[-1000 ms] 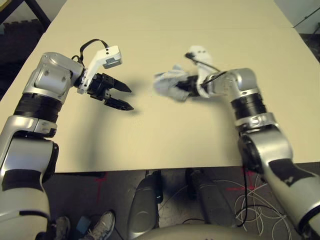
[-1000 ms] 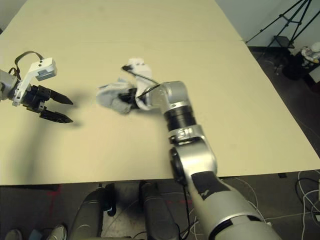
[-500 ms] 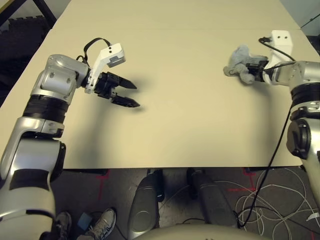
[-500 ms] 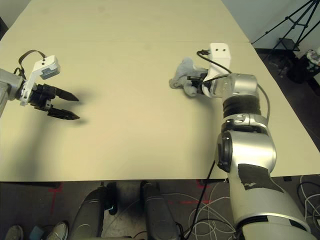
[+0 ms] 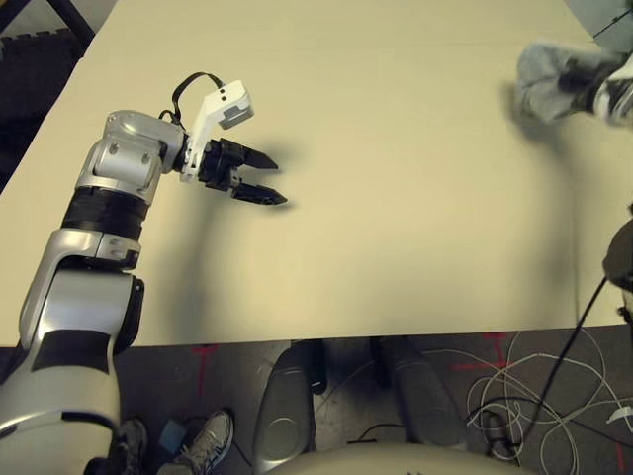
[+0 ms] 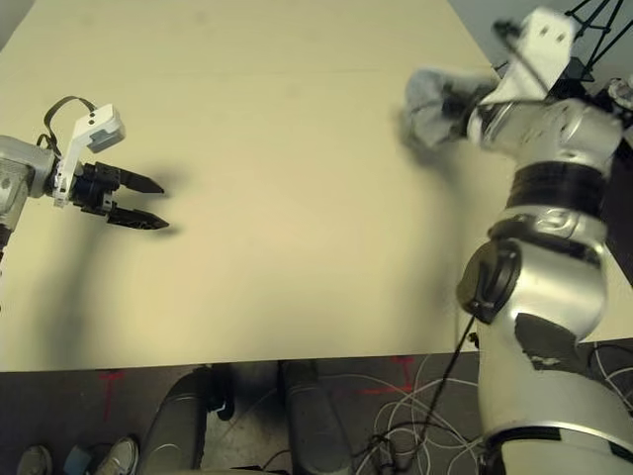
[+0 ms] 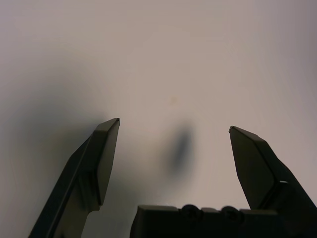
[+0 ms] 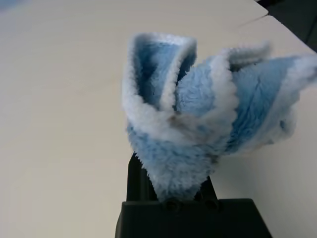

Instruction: Wipe the water off the table with a rag.

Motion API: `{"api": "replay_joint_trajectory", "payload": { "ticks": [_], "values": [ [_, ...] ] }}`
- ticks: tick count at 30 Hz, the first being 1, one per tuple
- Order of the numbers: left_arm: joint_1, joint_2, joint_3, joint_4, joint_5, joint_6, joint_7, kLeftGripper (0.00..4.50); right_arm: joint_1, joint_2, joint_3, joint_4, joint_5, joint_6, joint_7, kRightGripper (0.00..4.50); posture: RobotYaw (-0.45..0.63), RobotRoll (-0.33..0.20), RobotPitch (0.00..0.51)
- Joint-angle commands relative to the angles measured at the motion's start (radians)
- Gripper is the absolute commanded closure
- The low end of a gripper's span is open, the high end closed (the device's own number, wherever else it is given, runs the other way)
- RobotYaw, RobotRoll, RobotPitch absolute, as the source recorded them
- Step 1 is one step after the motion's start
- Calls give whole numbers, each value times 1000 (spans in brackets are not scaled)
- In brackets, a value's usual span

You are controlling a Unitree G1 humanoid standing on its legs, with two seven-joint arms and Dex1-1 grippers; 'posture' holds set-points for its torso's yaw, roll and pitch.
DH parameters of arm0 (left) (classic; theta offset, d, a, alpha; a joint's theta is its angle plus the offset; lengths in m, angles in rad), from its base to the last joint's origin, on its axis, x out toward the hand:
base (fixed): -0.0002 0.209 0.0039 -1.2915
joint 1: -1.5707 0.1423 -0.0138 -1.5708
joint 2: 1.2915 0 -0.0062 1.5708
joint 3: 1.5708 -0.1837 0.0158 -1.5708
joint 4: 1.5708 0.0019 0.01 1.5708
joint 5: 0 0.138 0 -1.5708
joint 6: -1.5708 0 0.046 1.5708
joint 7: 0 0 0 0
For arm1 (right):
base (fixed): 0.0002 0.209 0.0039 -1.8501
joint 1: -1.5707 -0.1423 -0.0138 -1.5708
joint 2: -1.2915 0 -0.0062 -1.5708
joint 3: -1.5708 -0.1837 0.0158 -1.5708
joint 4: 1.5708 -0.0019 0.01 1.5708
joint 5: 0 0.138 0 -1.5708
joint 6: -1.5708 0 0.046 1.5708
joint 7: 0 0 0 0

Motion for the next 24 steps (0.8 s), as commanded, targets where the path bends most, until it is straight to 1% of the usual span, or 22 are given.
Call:
{"api": "replay_joint_trajectory", "payload": {
  "ticks": [1, 7, 8, 11, 14, 15, 16, 18, 19, 21, 24],
  "values": [
    [0, 1, 7, 17, 5, -8, -2, 0, 44, 15, -82, -21, 58, 73, -75, 4476, -153, 0, 280],
    [5, -2, 5, 12, 4, 2, -6, 0, 215, 58, -259, -189, 147, 257, -234, 4476, -152, 0, 284],
    [4, -1, 4, 14, 5, 2, -8, 0, 258, 59, -297, -219, 151, 296, -268, 4476, -152, 0, 284],
    [-2, 0, 2, 28, 11, -7, -11, 0, 367, 60, -362, -308, 155, 420, -324, 4476, -152, 0, 285],
    [-11, -4, 1, 43, 16, -15, -11, 0, 441, 69, -368, -404, 157, 541, -319, 4476, -156, 0, 285],
    [-13, -6, 0, 47, 17, -16, -11, 0, 462, 67, -359, -430, 156, 571, -308, 4476, -164, 0, 282],
    [-13, -9, -1, 49, 17, -17, -12, 0, 487, 59, -327, -458, 158, 595, -280, 4476, -164, 0, 282],
    [-15, -13, -4, 52, 19, -19, -13, 0, 511, 52, -285, -495, 159, 629, -238, 3826, -164, 0, 278],
    [-15, -14, -4, 53, 19, -20, -14, 0, 514, 51, -271, -506, 159, 646, -221, 3620, -164, 0, 278],
    [-16, -16, -4, 53, 19, -20, -14, 0, 516, 44, -245, -519, 159, 676, -187, 2992, -163, 0, 270],
    [-20, -16, -2, 59, 22, -26, -12, 0, 520, -4, -171, -522, 161, 690, -107, 1923, -157, 0, 260]
  ]
}}
